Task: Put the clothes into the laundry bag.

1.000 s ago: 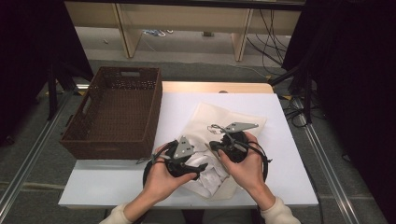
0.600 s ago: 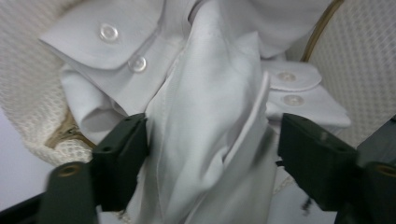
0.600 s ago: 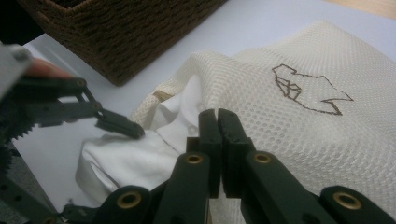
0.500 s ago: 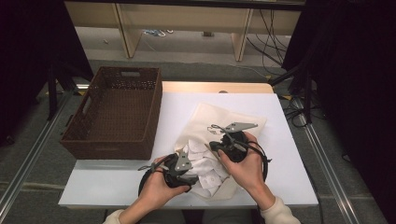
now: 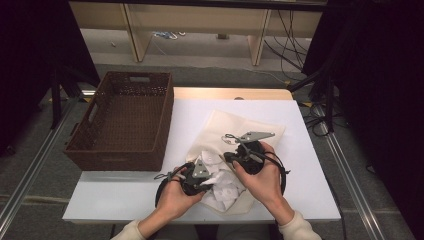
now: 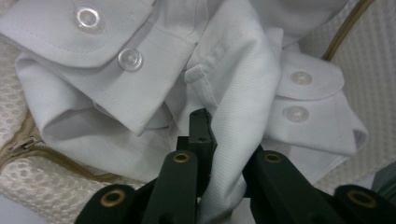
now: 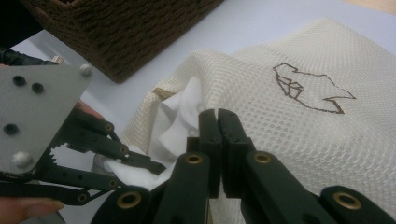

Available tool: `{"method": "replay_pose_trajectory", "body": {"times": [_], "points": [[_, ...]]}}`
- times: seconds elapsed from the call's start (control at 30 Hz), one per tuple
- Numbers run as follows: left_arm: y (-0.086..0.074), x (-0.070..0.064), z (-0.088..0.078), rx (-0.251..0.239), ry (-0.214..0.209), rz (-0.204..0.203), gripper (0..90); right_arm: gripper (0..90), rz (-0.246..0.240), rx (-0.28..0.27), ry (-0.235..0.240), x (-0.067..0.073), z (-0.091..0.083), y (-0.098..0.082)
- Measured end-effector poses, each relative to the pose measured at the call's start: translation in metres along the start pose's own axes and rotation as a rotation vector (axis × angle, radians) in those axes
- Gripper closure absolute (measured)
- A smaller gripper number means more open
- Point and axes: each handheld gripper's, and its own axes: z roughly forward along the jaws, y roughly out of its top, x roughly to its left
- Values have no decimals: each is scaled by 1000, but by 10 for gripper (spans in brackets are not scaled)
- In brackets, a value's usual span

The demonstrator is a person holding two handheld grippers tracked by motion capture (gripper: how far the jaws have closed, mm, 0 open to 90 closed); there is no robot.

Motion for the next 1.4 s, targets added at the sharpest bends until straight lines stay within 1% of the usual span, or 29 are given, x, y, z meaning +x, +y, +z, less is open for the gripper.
{"method": "replay_pose_trajectory", "body": {"times": [0.07,0.1,0.17,0.3,0.37,0.4,0.43,0.47,0.5,0.53,0.6,0.63,0.67,0.7,0.8,0.83,0.87,0.9,0.93,0.97,1.0,1.03,1.07,1.13,1.17,1.23,1.27,1.3,1.4], "points": [[3,0,-1,-17,-2,6,843,900,-6,-15,-16,1,0,0],[4,-1,-1,-28,-2,-18,845,900,1,-14,-11,1,0,0],[9,-3,-2,-51,-7,-18,846,900,-9,-10,-7,1,0,0],[19,-5,-3,-90,-19,-34,847,900,1,-13,-13,3,-2,0],[24,-6,-2,-100,-10,-36,847,900,3,-12,1,3,-3,1],[27,-6,-1,-103,-8,-38,846,900,24,-8,2,6,-4,0],[29,-7,2,-111,-6,-46,846,900,-6,-23,-11,5,-3,1],[30,-6,4,-107,1,-40,846,900,17,-32,-7,7,-3,0],[32,-7,8,-117,-1,-50,846,900,1,-13,-6,6,-5,1],[34,-4,13,-120,15,-32,844,900,-3,-14,-9,6,-5,1],[35,-2,18,-112,24,-44,839,900,3,-10,-9,6,-5,1],[35,-2,20,-108,31,-41,835,900,8,-30,-13,6,-4,0],[35,-1,23,-108,40,-42,831,900,-14,-36,-16,5,-3,0],[35,-1,25,-112,52,-43,822,900,-15,-13,-6,4,-4,1],[33,2,28,-105,60,-32,771,900,-3,-10,-7,4,-5,1],[32,2,28,-101,60,-21,746,900,17,-4,-6,4,-5,0],[31,3,27,-108,51,-13,715,900,3,-8,-6,3,-5,0],[30,3,26,-110,57,-1,664,900,-4,-12,-12,2,-5,0],[29,3,24,-127,55,-4,613,900,15,-6,-12,3,-6,0],[28,4,21,-114,53,9,549,900,4,-8,-11,1,-6,0],[25,-2,16,-108,56,-77,496,900,13,-7,-10,1,-7,0],[24,1,13,-105,46,-40,446,900,-2,-16,-4,-1,-6,0],[24,4,9,-119,26,-2,415,900,10,-15,-9,-1,-7,0],[21,3,2,-132,30,11,365,900,-38,-28,6,-4,-5,1],[20,2,-5,-130,38,31,352,900,-43,-34,6,-5,-5,1],[17,0,-11,-131,36,38,344,900,-50,-42,5,-6,-4,0],[15,-1,-15,-133,42,49,340,900,-47,-39,9,-6,-4,1],[14,-2,-16,-134,34,43,341,900,-8,-31,9,-4,-5,0],[9,-3,-18,-115,37,57,362,900,18,-13,-10,-2,-8,0]]}}
